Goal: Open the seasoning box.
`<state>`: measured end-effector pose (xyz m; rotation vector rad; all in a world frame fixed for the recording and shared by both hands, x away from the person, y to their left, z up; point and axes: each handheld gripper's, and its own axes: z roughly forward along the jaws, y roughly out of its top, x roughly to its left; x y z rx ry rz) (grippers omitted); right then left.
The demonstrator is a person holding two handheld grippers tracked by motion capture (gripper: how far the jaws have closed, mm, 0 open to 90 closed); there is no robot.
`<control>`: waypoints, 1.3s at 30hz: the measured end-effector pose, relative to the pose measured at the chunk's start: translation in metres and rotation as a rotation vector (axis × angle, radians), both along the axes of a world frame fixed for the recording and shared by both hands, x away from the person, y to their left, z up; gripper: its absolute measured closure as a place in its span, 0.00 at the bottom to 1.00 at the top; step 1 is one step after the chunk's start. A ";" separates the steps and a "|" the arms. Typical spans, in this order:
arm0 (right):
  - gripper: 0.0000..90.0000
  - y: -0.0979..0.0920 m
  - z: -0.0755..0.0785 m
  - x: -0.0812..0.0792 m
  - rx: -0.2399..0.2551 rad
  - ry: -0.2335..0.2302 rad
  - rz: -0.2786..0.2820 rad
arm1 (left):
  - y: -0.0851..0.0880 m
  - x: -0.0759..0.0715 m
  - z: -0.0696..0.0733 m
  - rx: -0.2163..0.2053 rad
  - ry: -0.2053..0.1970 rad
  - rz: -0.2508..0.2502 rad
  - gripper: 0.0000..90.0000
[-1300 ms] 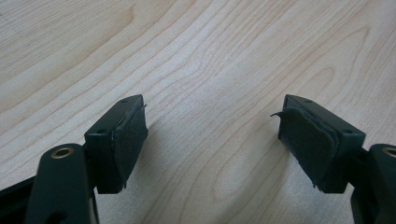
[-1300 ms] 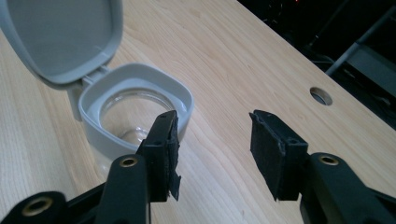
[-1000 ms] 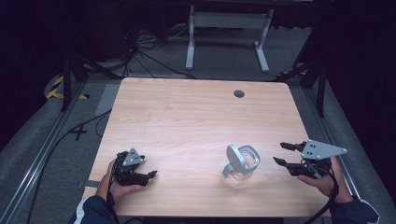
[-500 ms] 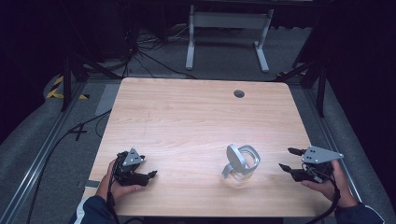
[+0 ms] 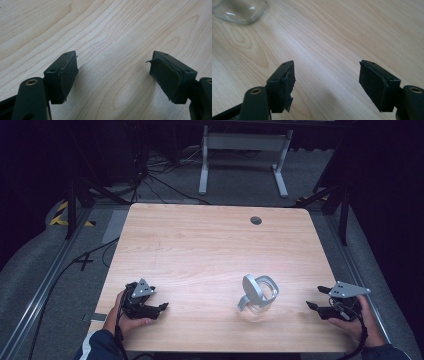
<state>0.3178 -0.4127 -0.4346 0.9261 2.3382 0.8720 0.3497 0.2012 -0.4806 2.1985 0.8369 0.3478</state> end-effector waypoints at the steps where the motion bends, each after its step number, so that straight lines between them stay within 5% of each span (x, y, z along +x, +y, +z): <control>1: 0.32 -0.007 -0.008 -0.002 0.035 0.022 -0.049 | 0.000 0.000 0.000 -0.001 0.005 0.001 0.25; 7: 0.31 -0.021 -0.023 -0.008 0.087 0.055 -0.114 | -0.001 0.000 0.000 -0.002 0.005 0.003 0.25; 10: 0.30 -0.026 -0.031 -0.012 0.154 0.068 -0.135 | -0.001 0.000 0.000 -0.003 0.006 0.004 0.25; 39: 0.23 -0.026 -0.032 -0.012 0.153 0.064 -0.172 | -0.002 0.001 0.000 -0.001 0.012 0.009 0.23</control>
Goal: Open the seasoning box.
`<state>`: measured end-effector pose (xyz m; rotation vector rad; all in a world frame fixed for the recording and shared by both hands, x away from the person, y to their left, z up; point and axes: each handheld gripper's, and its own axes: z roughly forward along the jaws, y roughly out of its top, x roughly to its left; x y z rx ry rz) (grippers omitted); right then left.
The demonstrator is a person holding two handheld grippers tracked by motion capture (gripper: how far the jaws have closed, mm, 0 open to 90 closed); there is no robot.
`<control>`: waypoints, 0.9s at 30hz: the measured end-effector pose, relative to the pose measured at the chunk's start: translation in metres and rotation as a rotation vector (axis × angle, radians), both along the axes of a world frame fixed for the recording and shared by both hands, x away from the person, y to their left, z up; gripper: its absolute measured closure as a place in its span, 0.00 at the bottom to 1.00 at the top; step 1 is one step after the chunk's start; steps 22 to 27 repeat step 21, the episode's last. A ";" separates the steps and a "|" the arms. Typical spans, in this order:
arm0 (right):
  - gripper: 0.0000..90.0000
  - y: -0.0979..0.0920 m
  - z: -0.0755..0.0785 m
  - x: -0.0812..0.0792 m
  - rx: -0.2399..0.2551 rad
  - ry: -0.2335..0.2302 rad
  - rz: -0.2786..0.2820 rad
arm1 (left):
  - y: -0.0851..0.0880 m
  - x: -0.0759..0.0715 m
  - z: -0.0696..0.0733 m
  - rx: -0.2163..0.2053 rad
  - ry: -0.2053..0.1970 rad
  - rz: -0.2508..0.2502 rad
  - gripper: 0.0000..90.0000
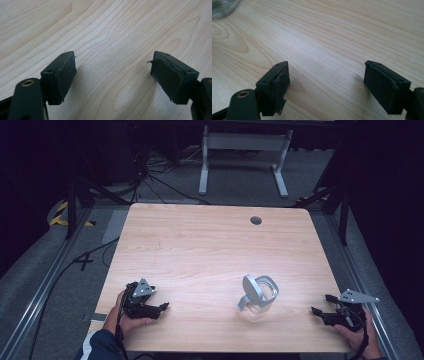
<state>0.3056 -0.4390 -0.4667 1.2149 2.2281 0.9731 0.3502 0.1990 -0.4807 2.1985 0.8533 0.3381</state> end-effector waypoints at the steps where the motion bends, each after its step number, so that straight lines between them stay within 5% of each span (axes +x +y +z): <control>1: 0.23 0.000 0.000 0.000 0.000 0.000 0.000 | 0.000 0.000 0.000 0.001 0.001 -0.002 0.22; 27: 0.23 0.000 0.000 0.000 0.003 -0.002 -0.001 | -0.001 0.001 0.001 0.008 0.006 -0.003 0.21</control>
